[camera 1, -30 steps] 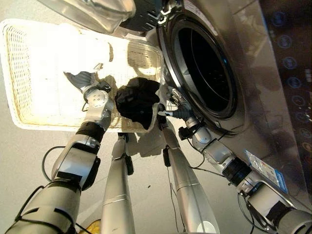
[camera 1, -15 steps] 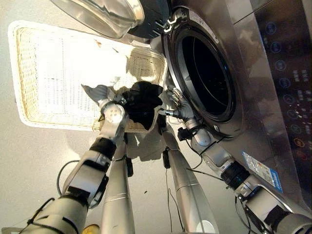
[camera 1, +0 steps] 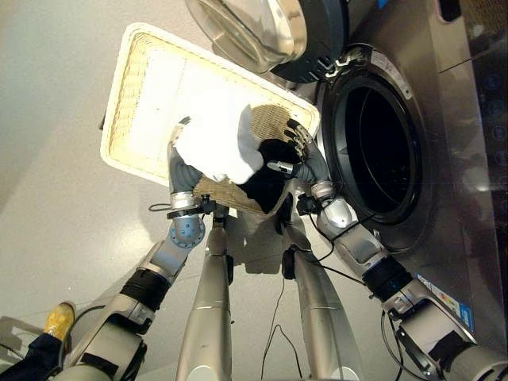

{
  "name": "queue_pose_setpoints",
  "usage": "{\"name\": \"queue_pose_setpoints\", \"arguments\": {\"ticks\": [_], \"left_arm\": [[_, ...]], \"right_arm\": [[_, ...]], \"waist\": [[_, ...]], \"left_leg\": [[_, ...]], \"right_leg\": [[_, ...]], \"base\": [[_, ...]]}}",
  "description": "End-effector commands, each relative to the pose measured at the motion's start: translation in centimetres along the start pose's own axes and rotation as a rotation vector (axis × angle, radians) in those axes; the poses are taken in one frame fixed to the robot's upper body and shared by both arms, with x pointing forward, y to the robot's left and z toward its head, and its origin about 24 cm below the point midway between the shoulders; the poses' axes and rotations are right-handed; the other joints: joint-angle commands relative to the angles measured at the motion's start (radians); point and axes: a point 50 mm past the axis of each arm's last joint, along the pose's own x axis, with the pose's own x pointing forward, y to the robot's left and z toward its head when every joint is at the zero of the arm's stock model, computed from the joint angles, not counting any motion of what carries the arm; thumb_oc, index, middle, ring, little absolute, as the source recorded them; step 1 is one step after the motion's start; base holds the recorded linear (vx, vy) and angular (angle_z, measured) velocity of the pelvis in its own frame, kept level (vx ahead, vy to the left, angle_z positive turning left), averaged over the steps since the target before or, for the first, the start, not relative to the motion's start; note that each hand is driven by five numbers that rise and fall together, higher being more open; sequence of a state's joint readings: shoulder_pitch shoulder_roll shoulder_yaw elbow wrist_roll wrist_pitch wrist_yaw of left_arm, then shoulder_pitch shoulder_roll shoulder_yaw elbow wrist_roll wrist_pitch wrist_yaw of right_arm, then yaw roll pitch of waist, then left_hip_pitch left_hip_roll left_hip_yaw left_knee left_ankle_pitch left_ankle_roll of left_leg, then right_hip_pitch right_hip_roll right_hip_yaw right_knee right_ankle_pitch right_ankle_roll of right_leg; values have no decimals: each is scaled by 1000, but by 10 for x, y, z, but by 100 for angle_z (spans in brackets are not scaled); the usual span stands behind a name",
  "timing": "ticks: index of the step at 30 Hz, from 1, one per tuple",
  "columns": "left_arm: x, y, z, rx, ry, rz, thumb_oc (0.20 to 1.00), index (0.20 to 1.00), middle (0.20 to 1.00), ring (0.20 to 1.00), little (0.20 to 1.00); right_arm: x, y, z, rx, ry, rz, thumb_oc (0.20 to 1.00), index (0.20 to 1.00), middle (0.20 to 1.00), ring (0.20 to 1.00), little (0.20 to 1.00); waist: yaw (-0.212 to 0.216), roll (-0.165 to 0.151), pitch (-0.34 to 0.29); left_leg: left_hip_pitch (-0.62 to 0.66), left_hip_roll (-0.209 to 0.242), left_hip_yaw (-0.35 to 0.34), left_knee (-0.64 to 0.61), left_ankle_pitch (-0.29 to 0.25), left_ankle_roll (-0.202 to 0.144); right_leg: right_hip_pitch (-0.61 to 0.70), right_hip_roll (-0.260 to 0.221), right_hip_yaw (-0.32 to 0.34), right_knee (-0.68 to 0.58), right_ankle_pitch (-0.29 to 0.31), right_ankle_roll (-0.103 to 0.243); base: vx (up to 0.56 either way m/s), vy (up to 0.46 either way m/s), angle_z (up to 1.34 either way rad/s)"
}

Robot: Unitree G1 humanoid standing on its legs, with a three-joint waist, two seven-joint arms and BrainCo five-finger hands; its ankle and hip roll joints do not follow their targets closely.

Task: Put the clothes into the washing machine.

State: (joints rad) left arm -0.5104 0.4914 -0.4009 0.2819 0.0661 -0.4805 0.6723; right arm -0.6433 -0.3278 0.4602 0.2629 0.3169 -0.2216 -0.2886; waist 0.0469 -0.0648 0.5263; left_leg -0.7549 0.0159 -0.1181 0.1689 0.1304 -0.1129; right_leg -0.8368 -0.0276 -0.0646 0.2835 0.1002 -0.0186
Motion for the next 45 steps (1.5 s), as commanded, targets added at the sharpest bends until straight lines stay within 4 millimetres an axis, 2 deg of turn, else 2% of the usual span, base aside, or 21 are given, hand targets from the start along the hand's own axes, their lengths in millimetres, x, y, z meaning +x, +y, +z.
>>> {"name": "queue_pose_setpoints", "arguments": {"ticks": [1, 8, 10, 18, 19, 22, 27, 31, 38, 45], "left_arm": [[9, -10, 40, -124, -212, -113, 200, 200, 200, 200, 200], [8, -23, 58, -172, -280, -287, 200, 200, 200, 200, 200], [7, -26, 63, -185, -303, -328, 200, 200, 200, 200, 200], [5, -31, 73, -195, -357, -376, 200, 200, 200, 200, 200], [5, -31, 74, -175, -374, -382, 200, 200, 200, 200, 200], [7, -31, 75, -145, -376, -384, 200, 200, 200, 200, 200], [16, -27, 69, -82, -348, -386, 200, 200, 200, 200, 200], [17, -25, 62, -59, -309, -368, 200, 200, 200, 200, 200], [17, -19, 50, -53, -230, -282, 200, 200, 200, 200, 200], [18, -9, 38, -6, -182, -231, 200, 200, 200, 200, 200]], "right_arm": [[6, 5, 28, 47, -120, 59, 1000, 1000, 1000, 1000, 1000], [9, 15, 30, 49, -84, 151, 1000, 1000, 1000, 1000, 1000], [6, 23, 26, 42, -50, 208, 1000, 1000, 1000, 1000, 1000], [-2, 31, 8, 2, 81, 331, 1000, 1000, 1000, 1000, 1000], [-6, 35, 0, 35, 157, 422, 1000, 1000, 1000, 1000, 1000], [-16, 45, -8, 119, 267, 616, 1000, 1000, 1000, 1000, 1000], [-31, 59, -5, 355, 335, 847, 1000, 1000, 1000, 1000, 1000], [-32, 62, 1, 449, 289, 846, 1000, 1000, 1000, 1000, 1000], [-30, 57, 8, 403, 203, 801, 1000, 1000, 1000, 1000, 1000], [-22, 42, 2, 378, 213, 713, 1000, 1000, 1000, 1000, 1000]], "waist": [[-8, 63, -6], [-10, 73, -6], [-16, 74, -6], [-29, 78, -6], [-30, 77, -6], [-27, 75, -6], [-28, 65, -6], [-34, 58, -6], [-43, 58, -6], [-44, 67, -6]], "left_leg": [[5, -101, 17, -1, 31, 83], [33, -105, 18, -28, 39, 92], [39, -105, 22, -35, 42, 94], [51, -104, 33, -45, 43, 94], [50, -103, 33, -47, 46, 93], [59, -101, 29, -51, 43, 93], [54, -97, 30, -50, 55, 87], [51, -93, 41, -47, 54, 84], [41, -93, 46, -50, 59, 84], [28, -94, 50, -46, 62, 82]], "right_leg": [[64, 12, -44, -64, 43, 61], [82, 9, -45, -77, 57, 68], [84, 10, -40, -83, 62, 69], [93, 4, -32, -104, 74, 72], [94, 4, -29, -107, 75, 72], [101, 6, -28, -106, 68, 73], [99, 2, -35, -115, 80, 76], [95, 5, -36, -120, 87, 76], [87, 12, -29, -130, 92, 72], [78, 11, -29, -136, 94, 68]], "base": [[-18, 3, 5], [-8, 6, 2], [0, 0, 0], [1, 4, 0], [0, 0, 0], [14, -1, -4], [5, -18, -2], [0, -26, -4], [-3, -13, -4], [3, -2, -5]]}}
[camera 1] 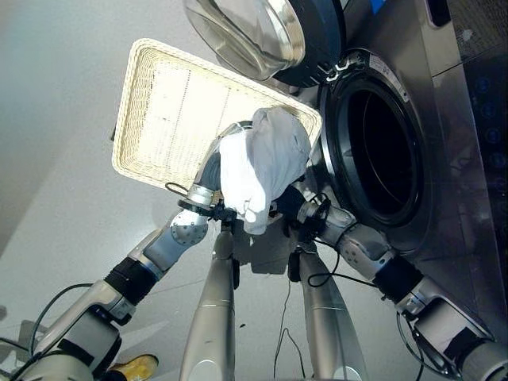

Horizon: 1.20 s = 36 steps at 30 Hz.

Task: Put the clothes into the washing machine.

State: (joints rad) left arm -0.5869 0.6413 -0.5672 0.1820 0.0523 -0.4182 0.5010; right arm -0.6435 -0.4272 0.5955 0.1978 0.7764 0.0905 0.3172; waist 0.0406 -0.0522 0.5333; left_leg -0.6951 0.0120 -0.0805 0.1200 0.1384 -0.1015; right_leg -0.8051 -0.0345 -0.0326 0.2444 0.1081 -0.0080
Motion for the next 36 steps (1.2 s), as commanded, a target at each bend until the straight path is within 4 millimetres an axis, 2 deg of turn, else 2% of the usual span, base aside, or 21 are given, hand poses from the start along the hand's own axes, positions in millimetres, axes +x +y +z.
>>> {"name": "queue_pose_setpoints", "arguments": {"ticks": [1, 7, 15, 17, 19, 23, 29, 36], "left_arm": [[10, 11, 17, -57, -84, 116, 200, 200, 200, 200, 200], [8, 17, 10, -23, -49, 153, 200, 200, 200, 200, 200], [-3, 36, 1, -52, -3, 386, 200, 200, 200, 200, 200], [-4, 39, 2, -44, -12, 405, 200, 200, 200, 200, 200], [-3, 48, 5, -20, -31, 446, 200, 200, 200, 200, 200], [-5, 54, 5, 23, -31, 450, 200, 200, 200, 200, 200], [-2, 62, 8, 53, -49, 462, 200, 200, 200, 200, 200], [-1, 57, 11, 47, -56, 412, 200, 200, 200, 200, 200]], "right_arm": [[1, 12, 22, -29, -124, 49, 1000, 1000, 1000, 1000, 1000], [-3, 2, 17, -12, -115, -43, 1000, 1000, 1000, 1000, 1000], [-7, -15, 13, 4, -129, -253, 1000, 1000, 1000, 1000, 1000], [-7, -18, 13, -23, -125, -293, 1000, 1000, 1000, 1000, 1000], [-11, -26, 18, -132, -111, -371, 1000, 1000, 1000, 1000, 1000], [-16, -29, 20, -151, -114, -399, 1000, 1000, 1000, 1000, 1000], [-20, -38, 34, -208, -165, -501, 1000, 1000, 1000, 1000, 1000], [-17, -33, 36, -174, -193, -483, 1000, 1000, 1000, 1000, 1000]], "waist": [[-39, 55, -13], [-41, 59, -13], [-29, 66, -13], [-28, 69, -13], [-29, 74, -13], [-28, 76, -13], [-29, 84, -13], [-30, 90, -13]], "left_leg": [[-33, -90, 14, 3, 54, 70], [-39, -91, 17, 7, 54, 69], [-43, -87, 14, 13, 46, 67], [-46, -88, 14, 16, 45, 66], [-57, -88, 12, 16, 53, 66], [-51, -87, 12, 19, 43, 65], [-65, -82, 17, 8, 57, 64], [-68, -81, 22, 0, 58, 64]], "right_leg": [[44, 18, -61, -97, 86, 57], [39, 18, -61, -97, 86, 55], [35, 19, -67, -76, 62, 51], [32, 21, -67, -71, 59, 49], [22, 22, -64, -71, 62, 45], [26, 25, -60, -65, 50, 44], [11, 28, -57, -65, 56, 44], [5, 29, -54, -66, 57, 45]], "base": [[0, 0, 0], [6, 16, -6], [8, 12, -5], [0, 0, 0], [6, 16, -1], [12, 5, -2], [9, 25, -6], [2, 12, -4]]}}
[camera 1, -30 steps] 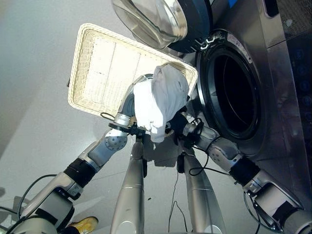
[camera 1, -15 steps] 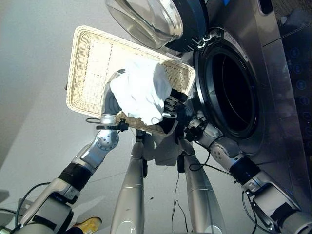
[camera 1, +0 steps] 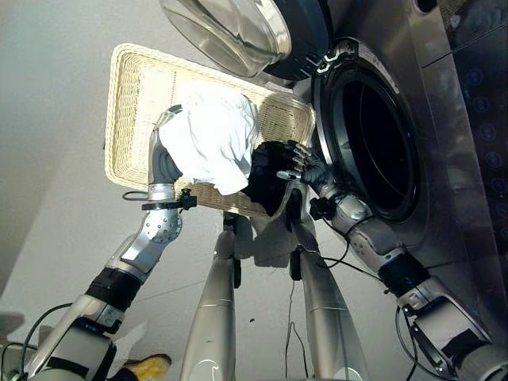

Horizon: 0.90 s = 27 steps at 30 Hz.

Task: Put the clothes into the washing machine.

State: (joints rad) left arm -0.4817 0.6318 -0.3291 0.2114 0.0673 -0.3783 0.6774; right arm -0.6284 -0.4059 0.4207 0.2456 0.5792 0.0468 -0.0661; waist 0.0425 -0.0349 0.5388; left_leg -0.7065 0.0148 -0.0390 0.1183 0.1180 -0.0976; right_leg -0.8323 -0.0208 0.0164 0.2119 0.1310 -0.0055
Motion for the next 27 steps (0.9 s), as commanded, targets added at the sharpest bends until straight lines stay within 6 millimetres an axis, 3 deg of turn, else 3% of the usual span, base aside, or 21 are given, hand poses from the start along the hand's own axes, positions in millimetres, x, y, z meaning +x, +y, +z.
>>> {"name": "queue_pose_setpoints", "arguments": {"ticks": [1, 14, 17, 20, 22, 27], "left_arm": [[12, -2, 38, -89, -181, 21, 200, 200, 200, 200, 200], [3, -41, 53, -101, -255, -214, 200, 200, 200, 200, 200], [0, -52, 54, -29, -267, -251, 200, 200, 200, 200, 200], [1, -53, 54, -20, -269, -251, 200, 200, 200, 200, 200], [3, -56, 48, 60, -260, -281, 200, 200, 200, 200, 200], [3, -61, 43, 147, -268, -335, 200, 200, 200, 200, 200]], "right_arm": [[-4, 17, 19, 3, -116, 68, 1000, 1000, 1000, 1000, 1000], [-5, 45, 15, 65, -77, 143, 1000, 1000, 1000, 1000, 1000], [-8, 65, 18, 40, -67, 290, 1000, 1000, 1000, 1000, 1000], [-8, 68, 19, 39, -66, 309, 1000, 1000, 1000, 1000, 1000], [-18, 91, 16, 146, 14, 477, 1000, 1000, 1000, 1000, 1000], [-23, 101, 11, 195, 62, 552, 1000, 1000, 1000, 1000, 1000]], "waist": [[-33, 73, -19], [-58, 80, -19], [-59, 80, -19], [-59, 79, -19], [-64, 72, -19], [-68, 66, -19]], "left_leg": [[-58, -84, -19, 2, 79, 60], [-64, -88, -17, -1, 86, 68], [-58, -83, -17, -15, 88, 68], [-65, -83, -17, -18, 97, 68], [-61, -79, -11, -24, 101, 65], [-61, -77, -6, -21, 102, 64]], "right_leg": [[31, 15, -102, -34, 35, 44], [23, 27, -70, -37, 44, 45], [27, 26, -70, -39, 40, 50], [21, 27, -70, -43, 49, 51], [24, 28, -72, -48, 52, 53], [27, 30, -75, -48, 54, 53]], "base": [[0, 0, 0], [-1, 24, -1], [-5, 31, -1], [0, 0, 0], [0, 0, 0], [0, 0, 0]]}}
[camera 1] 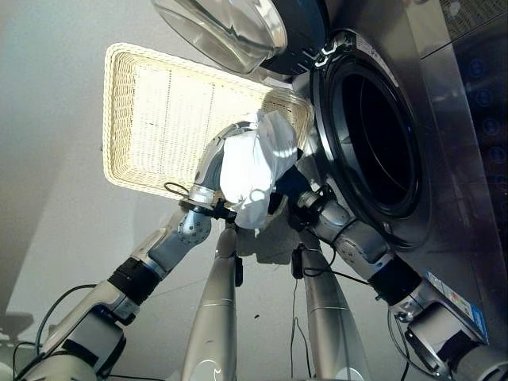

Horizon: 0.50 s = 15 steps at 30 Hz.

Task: Put the clothes into the washing machine.

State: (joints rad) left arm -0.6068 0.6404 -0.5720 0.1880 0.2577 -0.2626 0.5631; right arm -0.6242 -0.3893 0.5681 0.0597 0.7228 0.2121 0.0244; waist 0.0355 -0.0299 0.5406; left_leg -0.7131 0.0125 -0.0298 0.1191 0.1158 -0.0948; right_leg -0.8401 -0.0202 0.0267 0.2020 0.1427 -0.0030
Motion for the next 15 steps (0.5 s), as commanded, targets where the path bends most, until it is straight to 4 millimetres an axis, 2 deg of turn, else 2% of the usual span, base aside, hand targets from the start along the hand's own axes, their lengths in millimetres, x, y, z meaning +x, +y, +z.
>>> {"name": "queue_pose_setpoints", "arguments": {"ticks": [1, 6, 11, 12, 13, 14, 15], "left_arm": [[9, -1, 18, 20, -102, 13, 200, 200, 200, 200, 200], [8, -9, 18, 57, -116, -50, 200, 200, 200, 200, 200], [11, -14, 23, 75, -151, -101, 200, 200, 200, 200, 200], [11, -20, 28, 76, -174, -152, 200, 200, 200, 200, 200], [10, -22, 29, 73, -175, -164, 200, 200, 200, 200, 200], [11, -23, 31, 78, -189, -185, 200, 200, 200, 200, 200], [10, -25, 32, 77, -192, -203, 200, 200, 200, 200, 200]], "right_arm": [[-3, 42, 5, 96, -32, 231, 1000, 1000, 1000, 1000, 1000], [-5, 46, -3, 171, 7, 260, 1000, 1000, 1000, 1000, 1000], [-5, 48, -2, 229, -10, 276, 1000, 1000, 1000, 1000, 1000], [-6, 49, 2, 281, -80, 263, 467, 467, 467, 467, 467], [-6, 49, 2, 287, -89, 259, 388, 388, 388, 388, 388], [-6, 48, 7, 285, -126, 246, 213, 213, 213, 213, 213], [-6, 47, 9, 290, -150, 232, 200, 200, 200, 200, 200]], "waist": [[-61, 60, -21], [-64, 58, -21], [-69, 56, -21], [-74, 54, -21], [-74, 53, -21], [-76, 53, -21], [-76, 52, -21]], "left_leg": [[-48, -73, -13, -23, 100, 61], [-53, -70, -8, -24, 103, 60], [-60, -66, -1, -32, 112, 60], [-59, -65, 7, -39, 112, 61], [-53, -64, 9, -40, 107, 62], [-60, -64, 12, -41, 113, 62], [-52, -64, 14, -42, 106, 62]], "right_leg": [[40, 30, -85, -37, 37, 51], [37, 28, -84, -40, 40, 52], [30, 26, -86, -48, 51, 53], [29, 24, -85, -57, 59, 57], [34, 24, -85, -56, 54, 58], [28, 23, -86, -61, 63, 59], [34, 23, -86, -61, 59, 60]], "base": [[0, 0, 0], [0, 0, 0], [-1, 1, -1], [7, 4, -5], [5, -5, -4], [0, 0, 0], [0, 0, 0]]}}
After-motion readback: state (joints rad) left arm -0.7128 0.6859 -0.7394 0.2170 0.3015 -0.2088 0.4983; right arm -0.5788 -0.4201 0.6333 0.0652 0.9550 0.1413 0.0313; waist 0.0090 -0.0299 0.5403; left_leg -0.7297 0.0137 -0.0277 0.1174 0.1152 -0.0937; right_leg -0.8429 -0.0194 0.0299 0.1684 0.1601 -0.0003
